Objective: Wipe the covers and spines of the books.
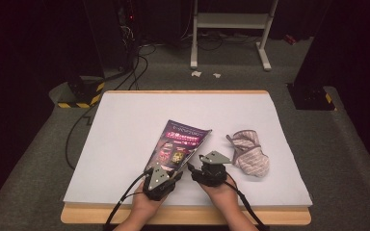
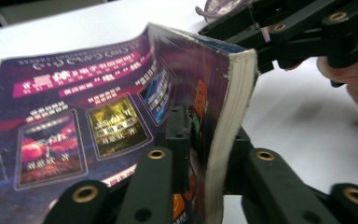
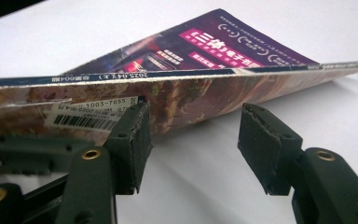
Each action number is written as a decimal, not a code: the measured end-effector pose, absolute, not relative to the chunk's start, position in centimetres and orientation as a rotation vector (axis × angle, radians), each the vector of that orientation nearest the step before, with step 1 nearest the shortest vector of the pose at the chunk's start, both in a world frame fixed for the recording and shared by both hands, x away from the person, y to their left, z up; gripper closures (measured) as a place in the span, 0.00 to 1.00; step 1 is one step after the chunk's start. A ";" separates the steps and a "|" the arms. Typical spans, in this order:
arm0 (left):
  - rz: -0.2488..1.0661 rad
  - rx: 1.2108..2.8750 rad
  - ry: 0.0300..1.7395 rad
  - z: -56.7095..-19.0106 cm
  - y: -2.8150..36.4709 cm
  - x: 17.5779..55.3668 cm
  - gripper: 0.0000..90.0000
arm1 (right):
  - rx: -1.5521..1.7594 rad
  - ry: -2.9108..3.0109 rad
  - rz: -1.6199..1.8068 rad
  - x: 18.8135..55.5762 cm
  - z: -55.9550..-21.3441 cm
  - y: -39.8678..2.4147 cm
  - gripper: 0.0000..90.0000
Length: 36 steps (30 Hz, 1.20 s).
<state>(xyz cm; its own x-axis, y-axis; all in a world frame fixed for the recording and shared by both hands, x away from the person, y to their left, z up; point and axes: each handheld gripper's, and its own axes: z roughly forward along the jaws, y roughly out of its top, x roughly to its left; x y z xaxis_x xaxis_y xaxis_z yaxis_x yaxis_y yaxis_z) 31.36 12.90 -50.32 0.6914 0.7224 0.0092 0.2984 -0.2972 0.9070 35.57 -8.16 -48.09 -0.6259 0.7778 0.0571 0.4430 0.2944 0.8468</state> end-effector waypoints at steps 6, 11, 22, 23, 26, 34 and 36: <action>0.483 1.934 0.810 -50.1 13.4 31.2 0.75 | 1.099 2.203 1.264 35.5 -47.9 -7.9 0.48; 0.510 1.989 0.813 -50.5 13.8 30.7 0.69 | 1.106 2.199 1.275 35.5 -47.9 -7.7 0.48; 0.532 1.929 0.808 -50.8 14.7 30.5 0.85 | 1.096 2.199 1.276 35.6 -47.8 -7.4 0.52; 0.518 1.926 0.807 -50.8 14.8 30.6 0.86 | 1.086 2.203 1.280 35.5 -47.7 -7.6 0.53; 0.482 1.917 0.807 -50.9 15.1 30.9 0.87 | 1.055 2.202 1.274 35.3 -47.3 -8.5 0.54; 0.433 1.893 0.828 -51.1 15.4 31.1 0.86 | 1.135 2.133 1.304 35.7 -46.5 -13.9 0.51; 0.435 1.892 0.829 -51.1 15.3 31.1 0.86 | 1.171 2.084 1.288 35.8 -46.4 -15.6 0.49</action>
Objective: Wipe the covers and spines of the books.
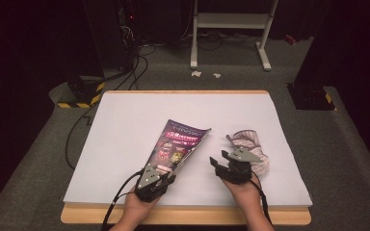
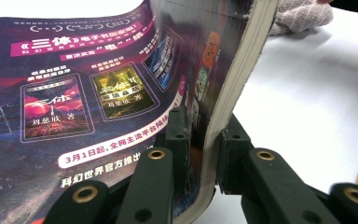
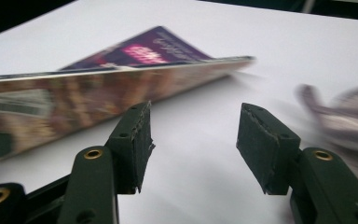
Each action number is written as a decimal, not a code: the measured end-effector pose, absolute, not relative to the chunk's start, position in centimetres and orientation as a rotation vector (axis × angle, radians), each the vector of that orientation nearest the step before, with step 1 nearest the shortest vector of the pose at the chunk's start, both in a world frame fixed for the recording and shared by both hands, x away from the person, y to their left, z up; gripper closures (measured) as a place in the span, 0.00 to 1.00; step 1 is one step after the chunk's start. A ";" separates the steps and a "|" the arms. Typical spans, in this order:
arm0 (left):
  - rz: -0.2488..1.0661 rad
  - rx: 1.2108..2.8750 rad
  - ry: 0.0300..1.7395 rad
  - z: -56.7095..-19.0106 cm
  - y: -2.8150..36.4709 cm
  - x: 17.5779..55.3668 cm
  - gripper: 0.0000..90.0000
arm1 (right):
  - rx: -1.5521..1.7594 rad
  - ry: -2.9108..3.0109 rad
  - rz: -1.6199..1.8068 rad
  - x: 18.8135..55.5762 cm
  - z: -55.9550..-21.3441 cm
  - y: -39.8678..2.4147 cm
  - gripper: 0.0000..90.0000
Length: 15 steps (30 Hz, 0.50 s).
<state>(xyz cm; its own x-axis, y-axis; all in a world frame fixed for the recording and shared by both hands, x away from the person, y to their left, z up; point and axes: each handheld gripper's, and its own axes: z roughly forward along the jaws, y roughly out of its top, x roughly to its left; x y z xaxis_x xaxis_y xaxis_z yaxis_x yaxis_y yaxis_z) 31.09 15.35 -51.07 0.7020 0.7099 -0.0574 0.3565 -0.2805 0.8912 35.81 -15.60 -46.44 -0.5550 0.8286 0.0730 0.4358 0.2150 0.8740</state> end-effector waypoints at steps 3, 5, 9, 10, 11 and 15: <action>0.440 1.890 0.827 -51.1 15.3 31.1 0.86 | 1.211 2.043 1.238 36.1 -46.4 -17.4 0.48; 0.436 1.875 0.837 -50.9 15.5 31.1 0.86 | 1.224 2.026 1.215 36.2 -46.3 -18.3 0.47; 0.428 1.850 0.847 -50.7 15.9 31.2 0.88 | 1.218 1.973 1.153 36.3 -45.8 -19.8 0.46; 0.427 1.845 0.848 -50.7 15.8 31.2 0.88 | 1.220 1.959 1.141 36.4 -45.7 -20.1 0.45; 0.427 1.845 0.848 -50.6 15.8 31.2 0.88 | 1.223 1.952 1.134 36.4 -45.6 -20.4 0.45; 0.403 1.838 0.851 -50.6 16.1 31.4 0.88 | 1.270 1.936 1.076 36.8 -45.6 -21.9 0.38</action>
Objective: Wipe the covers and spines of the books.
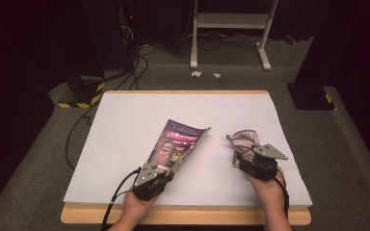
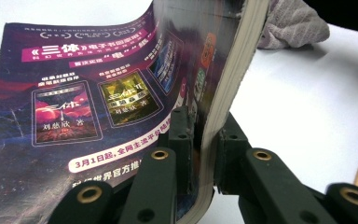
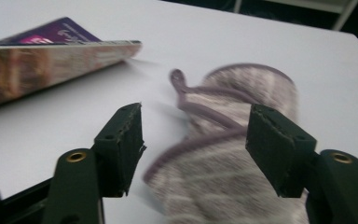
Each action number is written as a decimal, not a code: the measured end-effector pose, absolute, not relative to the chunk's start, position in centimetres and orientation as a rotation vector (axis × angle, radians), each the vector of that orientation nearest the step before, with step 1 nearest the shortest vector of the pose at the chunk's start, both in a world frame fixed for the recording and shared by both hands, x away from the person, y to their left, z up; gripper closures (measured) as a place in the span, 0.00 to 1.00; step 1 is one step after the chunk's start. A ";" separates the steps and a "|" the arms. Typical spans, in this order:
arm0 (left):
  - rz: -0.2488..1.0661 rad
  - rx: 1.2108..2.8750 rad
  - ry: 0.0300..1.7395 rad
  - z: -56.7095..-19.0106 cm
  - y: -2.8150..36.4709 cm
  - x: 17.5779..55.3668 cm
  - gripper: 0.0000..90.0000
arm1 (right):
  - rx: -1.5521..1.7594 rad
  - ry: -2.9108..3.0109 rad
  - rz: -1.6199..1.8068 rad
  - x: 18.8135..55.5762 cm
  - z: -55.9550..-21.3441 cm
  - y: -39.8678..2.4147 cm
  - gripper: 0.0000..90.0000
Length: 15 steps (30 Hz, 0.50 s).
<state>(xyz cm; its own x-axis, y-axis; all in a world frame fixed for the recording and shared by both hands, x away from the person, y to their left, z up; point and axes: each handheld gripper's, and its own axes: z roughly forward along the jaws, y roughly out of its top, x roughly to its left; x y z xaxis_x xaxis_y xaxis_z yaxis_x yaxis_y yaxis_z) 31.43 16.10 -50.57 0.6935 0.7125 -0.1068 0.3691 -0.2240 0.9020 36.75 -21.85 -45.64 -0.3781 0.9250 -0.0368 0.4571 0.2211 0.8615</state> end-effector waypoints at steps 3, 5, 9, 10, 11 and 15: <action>0.393 1.829 0.852 -50.5 16.3 31.5 0.89 | 1.330 1.920 1.055 37.0 -45.8 -22.9 0.36; 0.391 1.828 0.853 -50.6 16.3 31.5 0.89 | 1.350 1.915 1.032 37.2 -45.9 -23.4 0.34; 0.393 1.833 0.849 -50.6 16.3 31.5 0.89 | 1.407 1.931 0.985 37.7 -46.7 -24.0 0.33; 0.392 1.831 0.850 -50.6 16.3 31.5 0.89 | 1.419 1.925 0.988 37.8 -46.9 -24.1 0.33; 0.394 1.828 0.851 -50.6 16.3 31.5 0.89 | 1.428 1.929 0.995 37.9 -47.2 -24.2 0.33; 0.387 1.818 0.860 -50.6 16.5 31.6 0.89 | 1.472 1.968 0.961 38.4 -48.4 -24.4 0.31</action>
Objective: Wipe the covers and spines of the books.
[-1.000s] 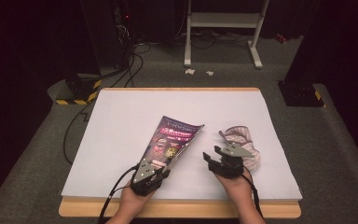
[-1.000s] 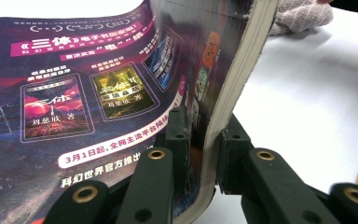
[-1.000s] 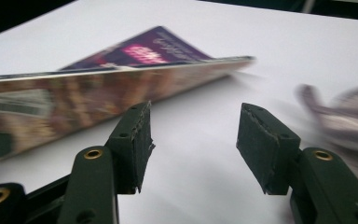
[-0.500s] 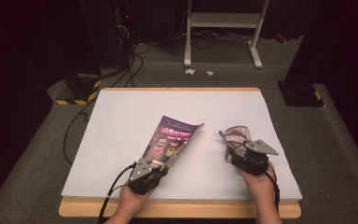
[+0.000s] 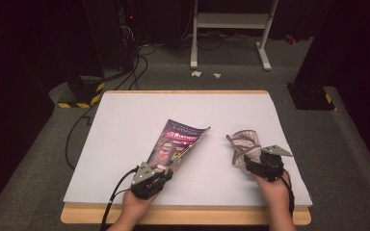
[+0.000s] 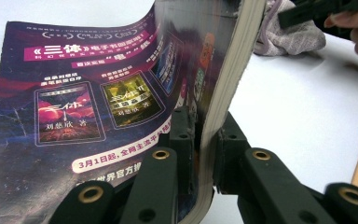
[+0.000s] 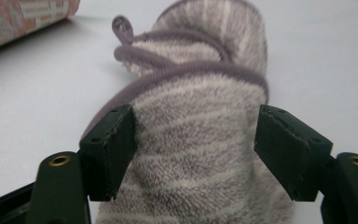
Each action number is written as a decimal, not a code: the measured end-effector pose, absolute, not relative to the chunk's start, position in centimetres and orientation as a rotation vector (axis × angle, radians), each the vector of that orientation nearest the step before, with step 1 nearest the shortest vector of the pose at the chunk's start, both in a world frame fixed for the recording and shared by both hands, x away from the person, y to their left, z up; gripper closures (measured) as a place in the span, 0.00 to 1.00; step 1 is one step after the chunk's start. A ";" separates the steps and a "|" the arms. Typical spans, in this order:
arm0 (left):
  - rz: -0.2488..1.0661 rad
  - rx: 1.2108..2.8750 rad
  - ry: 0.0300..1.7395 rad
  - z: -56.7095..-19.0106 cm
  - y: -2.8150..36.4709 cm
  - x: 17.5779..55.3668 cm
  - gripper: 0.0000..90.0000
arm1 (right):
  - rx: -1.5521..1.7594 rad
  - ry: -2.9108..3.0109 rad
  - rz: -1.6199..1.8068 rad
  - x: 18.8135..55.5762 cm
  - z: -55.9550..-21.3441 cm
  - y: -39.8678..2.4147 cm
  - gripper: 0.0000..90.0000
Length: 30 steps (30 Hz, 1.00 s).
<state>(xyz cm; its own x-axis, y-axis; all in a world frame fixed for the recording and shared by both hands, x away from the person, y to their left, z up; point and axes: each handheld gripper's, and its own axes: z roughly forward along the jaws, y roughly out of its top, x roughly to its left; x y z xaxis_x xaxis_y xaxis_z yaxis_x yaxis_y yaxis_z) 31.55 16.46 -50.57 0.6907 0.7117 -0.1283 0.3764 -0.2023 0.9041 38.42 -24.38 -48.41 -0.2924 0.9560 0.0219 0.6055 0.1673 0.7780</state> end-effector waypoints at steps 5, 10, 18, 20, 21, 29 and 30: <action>0.384 1.821 0.855 -50.7 16.4 31.6 0.89 | 1.503 2.024 0.937 39.0 -49.6 -24.2 0.32; 0.378 1.818 0.858 -50.7 16.4 31.5 0.88 | 1.460 2.026 0.885 39.0 -50.1 -23.4 0.40; 0.386 1.827 0.852 -50.8 16.3 31.5 0.88 | 1.418 2.046 0.846 39.0 -50.0 -22.8 0.59; 0.385 1.828 0.851 -50.8 16.2 31.5 0.88 | 1.405 2.051 0.841 39.0 -50.0 -22.7 0.62; 0.389 1.831 0.850 -50.8 16.2 31.5 0.88 | 1.407 2.052 0.841 39.0 -50.0 -22.7 0.63; 0.397 1.836 0.848 -50.9 16.1 31.4 0.88 | 1.399 2.038 0.851 38.8 -50.1 -22.6 0.70; 0.399 1.838 0.846 -50.9 16.1 31.4 0.88 | 1.394 2.038 0.851 38.8 -50.1 -22.6 0.70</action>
